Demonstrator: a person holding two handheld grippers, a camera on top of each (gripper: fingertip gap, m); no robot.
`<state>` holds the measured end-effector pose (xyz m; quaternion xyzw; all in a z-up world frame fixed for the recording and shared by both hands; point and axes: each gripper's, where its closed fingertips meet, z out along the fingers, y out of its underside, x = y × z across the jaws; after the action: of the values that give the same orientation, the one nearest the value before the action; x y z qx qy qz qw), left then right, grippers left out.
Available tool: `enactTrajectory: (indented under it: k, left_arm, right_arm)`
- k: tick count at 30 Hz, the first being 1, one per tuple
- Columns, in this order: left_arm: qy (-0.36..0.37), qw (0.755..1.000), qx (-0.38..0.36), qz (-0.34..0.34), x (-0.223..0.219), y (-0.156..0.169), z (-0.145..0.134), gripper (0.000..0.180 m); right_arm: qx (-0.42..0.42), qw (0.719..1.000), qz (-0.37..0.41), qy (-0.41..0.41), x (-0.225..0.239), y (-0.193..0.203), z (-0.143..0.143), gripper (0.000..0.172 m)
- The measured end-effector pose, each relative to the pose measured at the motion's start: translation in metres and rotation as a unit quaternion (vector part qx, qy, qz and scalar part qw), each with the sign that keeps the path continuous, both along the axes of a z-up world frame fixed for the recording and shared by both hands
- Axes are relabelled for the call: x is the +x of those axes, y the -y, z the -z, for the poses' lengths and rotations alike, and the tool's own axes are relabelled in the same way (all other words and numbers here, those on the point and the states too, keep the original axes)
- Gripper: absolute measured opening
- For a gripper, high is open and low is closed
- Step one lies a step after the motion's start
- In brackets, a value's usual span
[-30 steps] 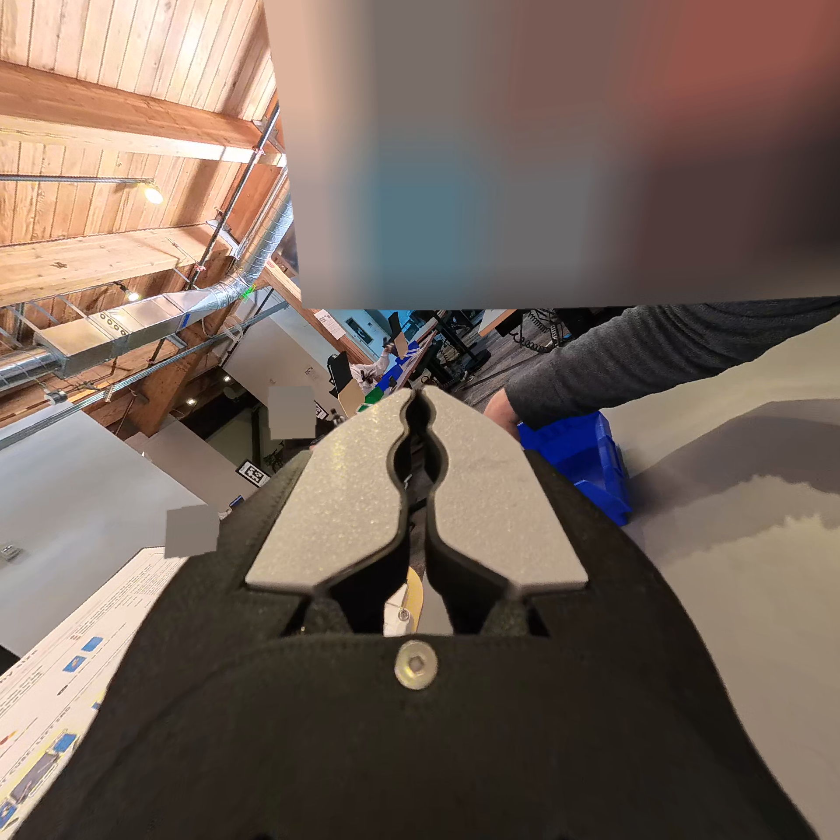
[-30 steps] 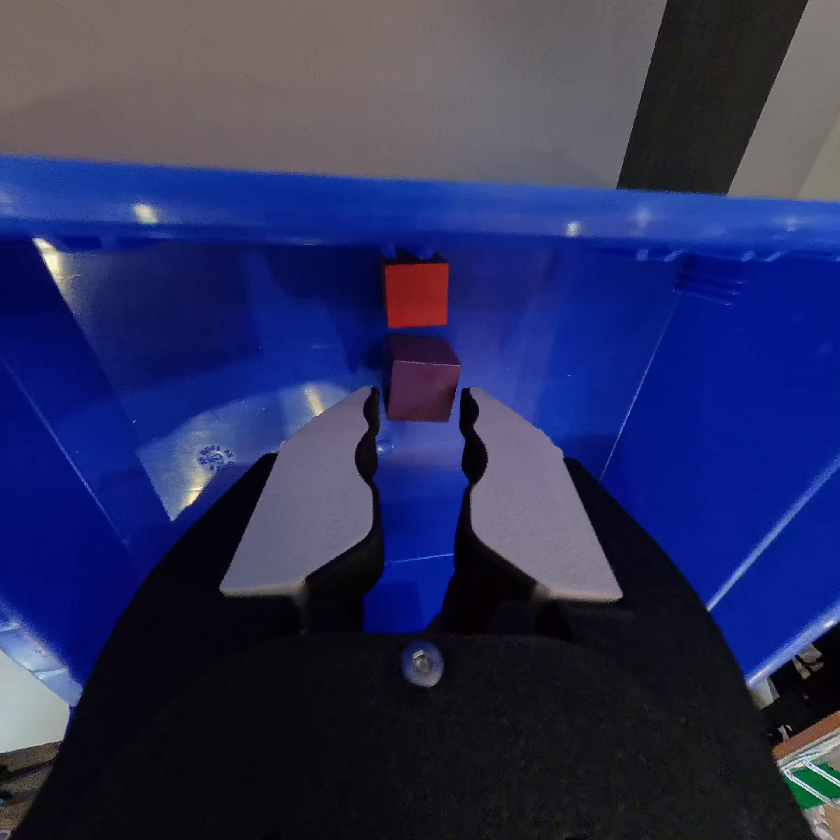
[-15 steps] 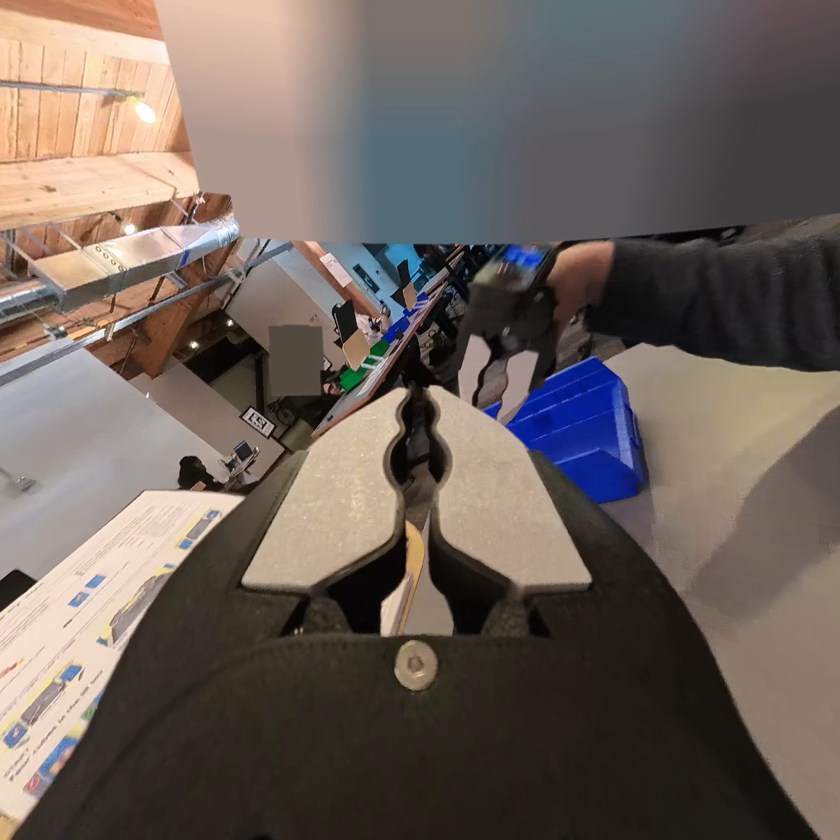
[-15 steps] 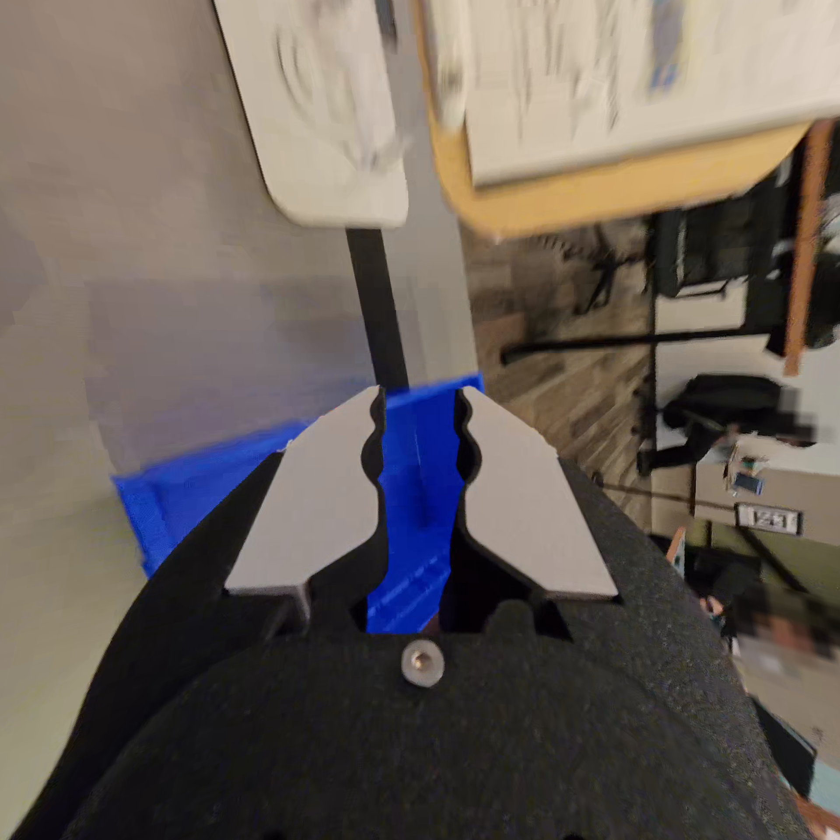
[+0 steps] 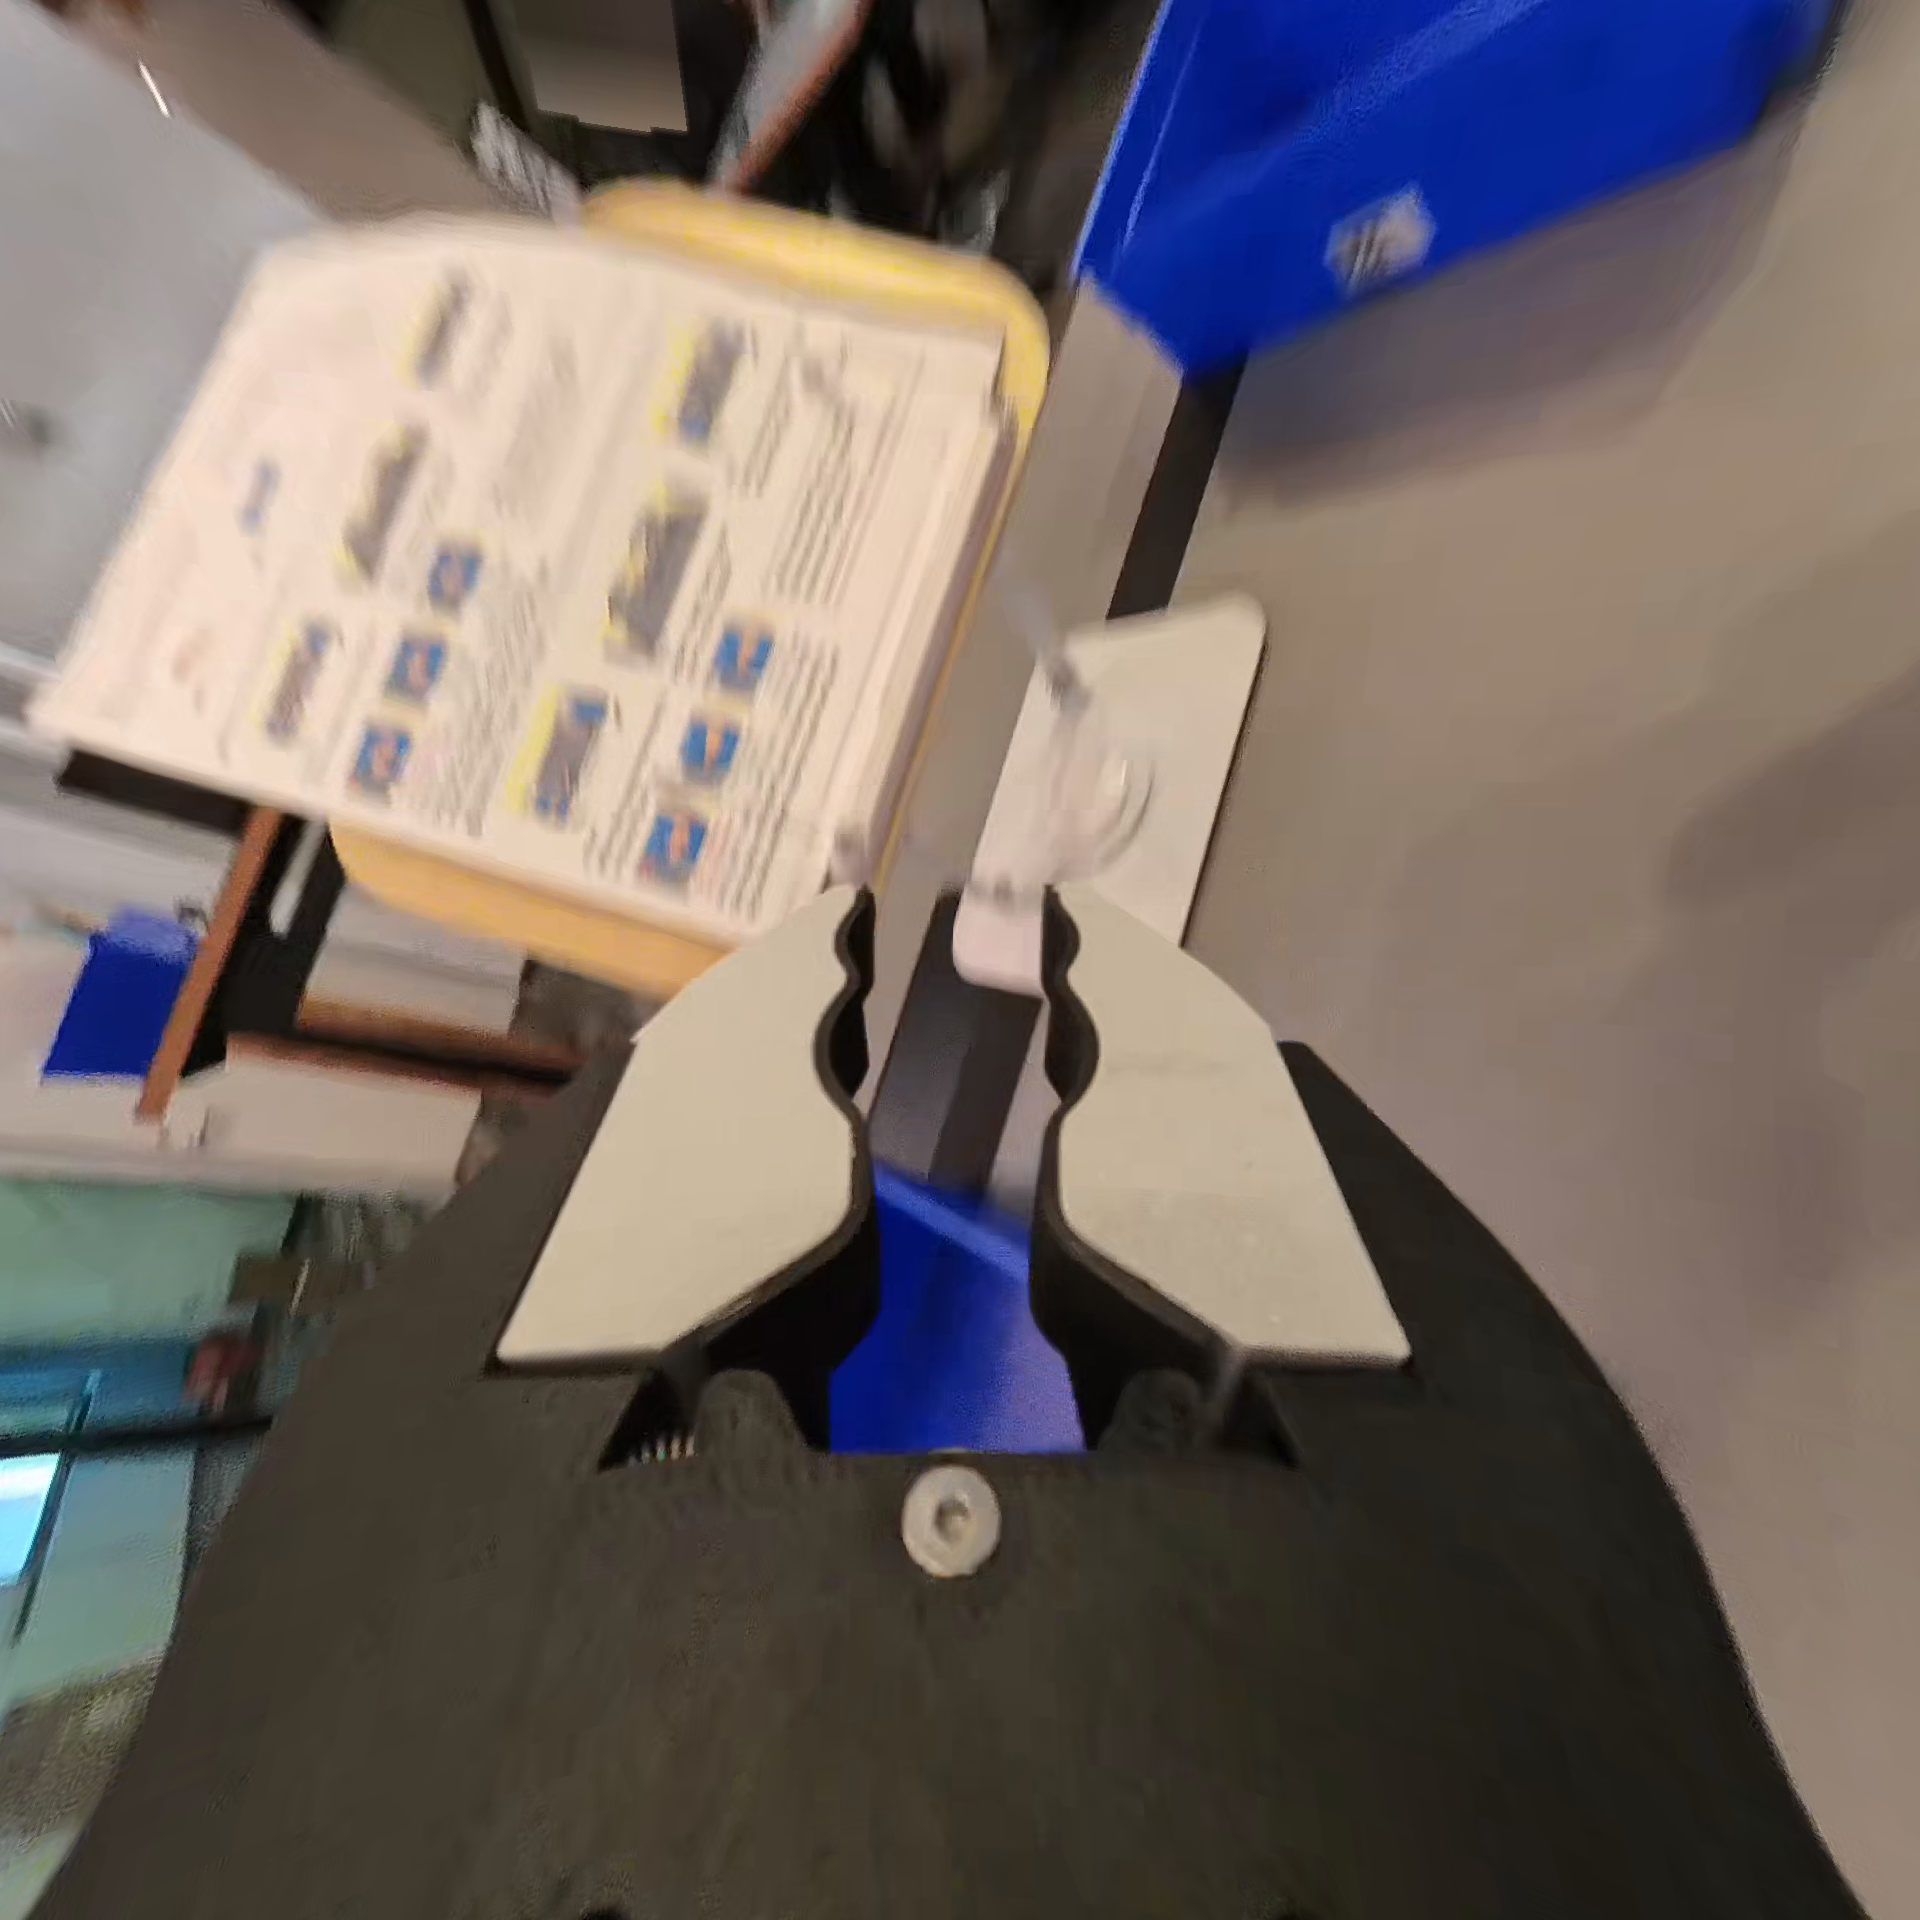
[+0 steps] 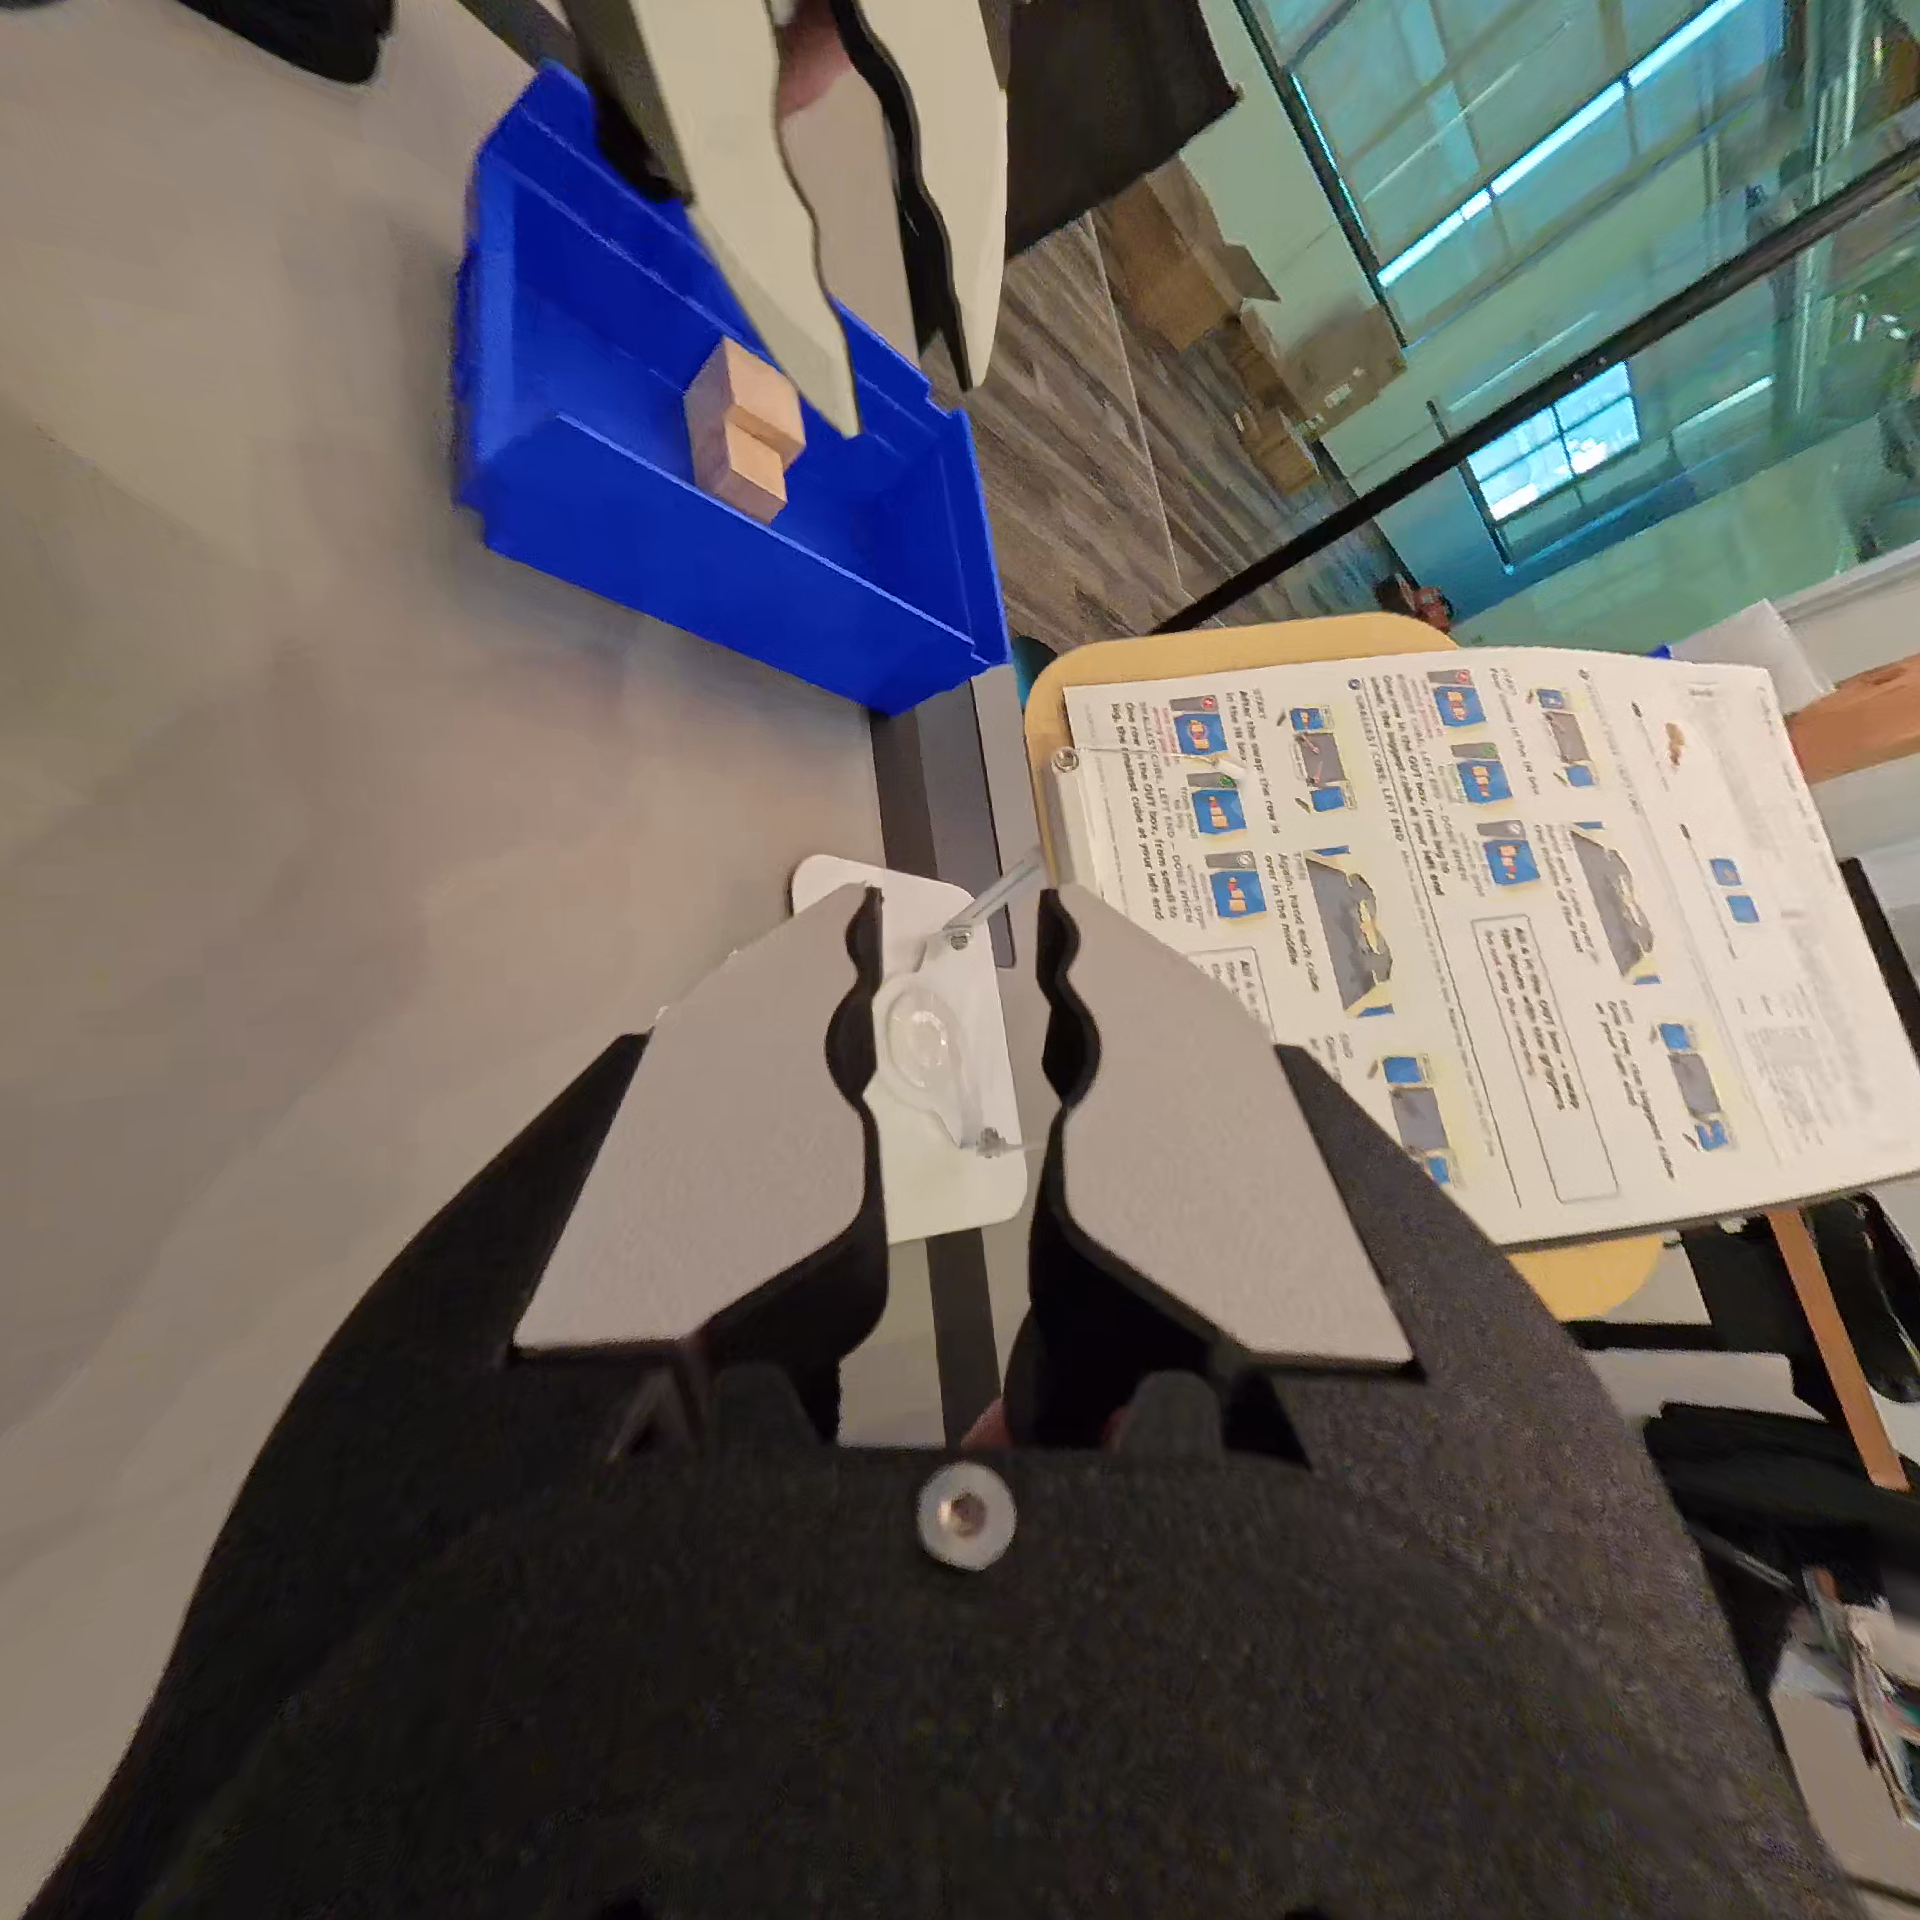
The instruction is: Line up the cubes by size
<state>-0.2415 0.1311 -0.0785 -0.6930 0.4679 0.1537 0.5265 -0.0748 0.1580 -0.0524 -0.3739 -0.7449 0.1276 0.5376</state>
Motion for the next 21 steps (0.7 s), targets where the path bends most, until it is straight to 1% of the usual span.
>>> enactTrajectory:
  k: [3, 4, 6, 7, 10, 12, 13, 17, 21]
  left_arm:
    - [-0.073, 0.991, -0.083, -0.076, -0.072, -0.003, 0.041, 0.031]
    - [-0.092, 0.984, -0.120, -0.091, -0.092, -0.003, 0.057, 0.036]
    - [-0.133, 0.967, -0.186, -0.112, -0.127, -0.003, 0.087, 0.042]
    - [-0.152, 0.958, -0.216, -0.112, -0.141, -0.002, 0.101, 0.044]
    - [-0.182, 0.928, -0.300, -0.122, -0.178, -0.001, 0.139, 0.050]
    - [-0.209, 0.908, -0.340, -0.126, -0.198, 0.001, 0.160, 0.053]
    - [-0.214, 0.902, -0.353, -0.128, -0.205, 0.000, 0.168, 0.054]
    - [-0.220, 0.886, -0.389, -0.126, -0.220, -0.002, 0.195, 0.056]
    - [-0.240, 0.865, -0.419, -0.135, -0.236, -0.001, 0.214, 0.055]
  right_arm:
    - [-0.009, 1.000, -0.021, -0.001, -0.004, 0.003, 0.003, 0.028]
    - [-0.010, 1.000, -0.023, 0.000, -0.005, 0.003, 0.004, 0.028]
    - [-0.010, 1.000, -0.022, 0.004, -0.008, 0.001, 0.007, 0.028]
    - [-0.009, 1.000, -0.023, 0.008, -0.010, 0.001, 0.009, 0.028]
    - [-0.006, 1.000, -0.021, 0.021, -0.015, 0.001, 0.016, 0.028]
    - [-0.004, 0.999, -0.024, 0.029, -0.018, 0.002, 0.020, 0.028]
    - [-0.003, 0.999, -0.027, 0.031, -0.020, 0.003, 0.021, 0.028]
    - [-0.005, 0.999, -0.036, 0.034, -0.024, 0.007, 0.024, 0.028]
    - [-0.006, 0.999, -0.039, 0.035, -0.025, 0.007, 0.025, 0.028]
